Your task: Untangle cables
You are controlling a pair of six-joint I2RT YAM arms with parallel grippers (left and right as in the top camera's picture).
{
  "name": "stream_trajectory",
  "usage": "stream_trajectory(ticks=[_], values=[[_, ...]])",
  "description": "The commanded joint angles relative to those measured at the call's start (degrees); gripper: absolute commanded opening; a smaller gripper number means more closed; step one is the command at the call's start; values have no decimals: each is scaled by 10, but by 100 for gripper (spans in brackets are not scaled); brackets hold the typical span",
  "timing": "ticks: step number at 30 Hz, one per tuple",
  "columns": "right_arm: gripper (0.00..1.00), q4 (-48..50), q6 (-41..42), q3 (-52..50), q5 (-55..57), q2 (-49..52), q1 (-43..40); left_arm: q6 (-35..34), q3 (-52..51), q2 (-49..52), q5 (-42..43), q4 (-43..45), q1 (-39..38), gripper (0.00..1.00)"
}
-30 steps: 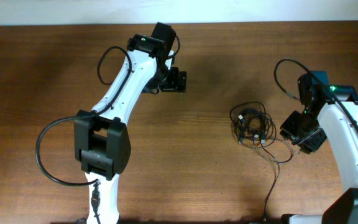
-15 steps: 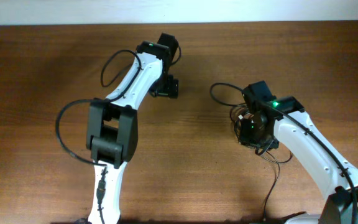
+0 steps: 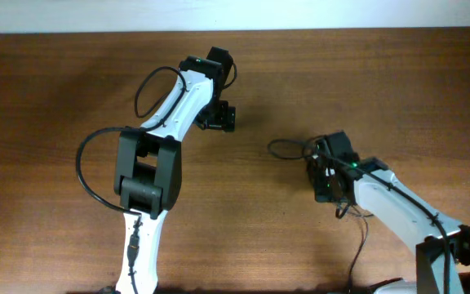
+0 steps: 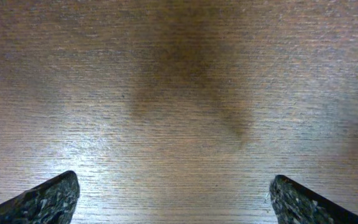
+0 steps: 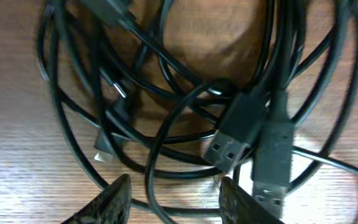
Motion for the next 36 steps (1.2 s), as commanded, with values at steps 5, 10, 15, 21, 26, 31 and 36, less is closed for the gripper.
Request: stream_trajectory(ticks=[5, 10, 15, 21, 26, 31, 36], values=[[24, 23, -10, -45, -20, 0, -2, 1, 0, 0, 4, 0, 3, 99], [4, -176, -10, 95, -31, -10, -2, 1, 0, 0, 4, 0, 3, 99], [4, -376, -26, 332, -133, -10, -2, 1, 0, 0, 4, 0, 3, 99], [4, -364, -40, 503, -276, -10, -2, 1, 0, 0, 4, 0, 3, 99], [4, -325, -66, 512, -355, -10, -2, 1, 0, 0, 4, 0, 3, 99], [4, -353, -85, 493, -244, -5, -6, 1, 0, 0, 4, 0, 4, 99], [4, -359, -88, 423, -244, 0, -16, 1, 0, 0, 5, -10, 4, 99]])
